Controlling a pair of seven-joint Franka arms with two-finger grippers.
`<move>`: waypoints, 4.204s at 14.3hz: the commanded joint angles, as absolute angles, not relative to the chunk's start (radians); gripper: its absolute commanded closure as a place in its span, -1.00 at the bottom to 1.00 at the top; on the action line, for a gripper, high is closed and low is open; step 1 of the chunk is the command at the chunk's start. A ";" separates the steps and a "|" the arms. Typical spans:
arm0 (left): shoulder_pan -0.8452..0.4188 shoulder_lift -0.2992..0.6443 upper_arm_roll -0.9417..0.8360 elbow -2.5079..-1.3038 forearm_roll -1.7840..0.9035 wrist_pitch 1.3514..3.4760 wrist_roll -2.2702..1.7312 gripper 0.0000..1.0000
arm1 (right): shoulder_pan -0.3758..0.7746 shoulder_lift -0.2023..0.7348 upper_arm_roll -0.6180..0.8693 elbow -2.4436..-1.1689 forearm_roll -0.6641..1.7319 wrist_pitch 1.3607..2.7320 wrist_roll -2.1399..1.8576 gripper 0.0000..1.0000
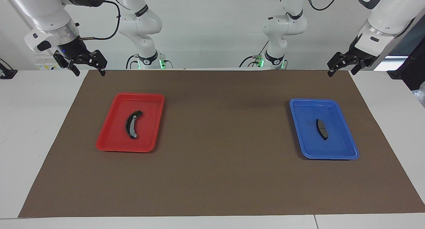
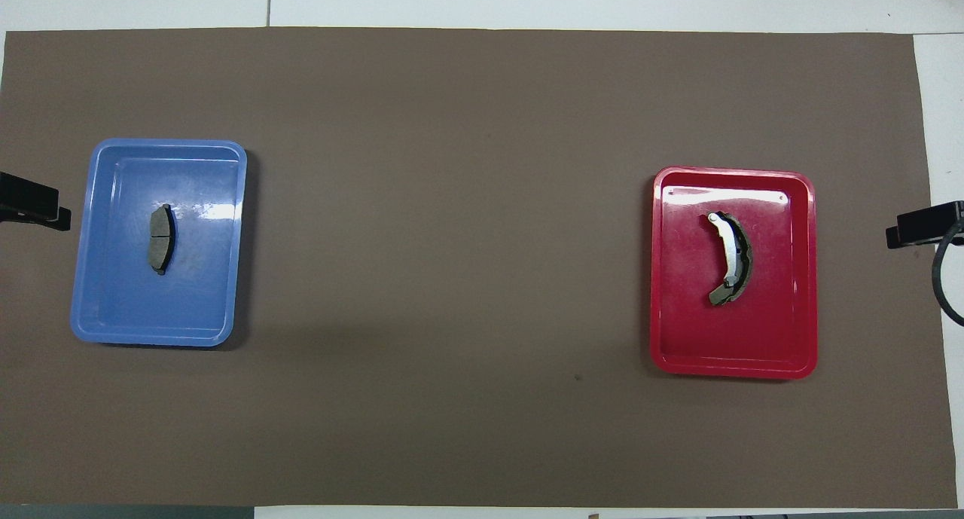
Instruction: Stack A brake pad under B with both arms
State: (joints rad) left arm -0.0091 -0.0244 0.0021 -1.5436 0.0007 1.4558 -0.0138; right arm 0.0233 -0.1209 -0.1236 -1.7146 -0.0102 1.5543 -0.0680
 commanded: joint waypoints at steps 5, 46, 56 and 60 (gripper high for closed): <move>-0.005 -0.058 0.006 -1.601 -0.005 1.534 0.003 -0.95 | 0.021 -0.127 -0.121 -1.739 -0.008 1.592 -0.081 -0.99; 0.068 0.104 0.005 -2.089 -0.005 2.202 0.201 0.90 | 0.094 0.124 -0.118 -2.299 -0.003 2.439 -0.089 0.13; -0.401 0.129 0.005 -2.039 -0.006 2.247 -0.409 0.99 | 0.098 0.114 -0.118 -2.172 -0.003 2.289 -0.113 0.94; -0.524 0.179 0.003 -2.039 -0.005 2.319 -0.586 0.99 | 0.089 0.114 -0.118 -2.154 -0.002 2.270 -0.121 0.94</move>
State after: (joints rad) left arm -0.4774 0.1473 -0.0151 -2.0514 -0.0006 2.2824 -0.5296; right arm 0.0988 0.1242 -0.1200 -2.1653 -0.0083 2.2892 -0.0890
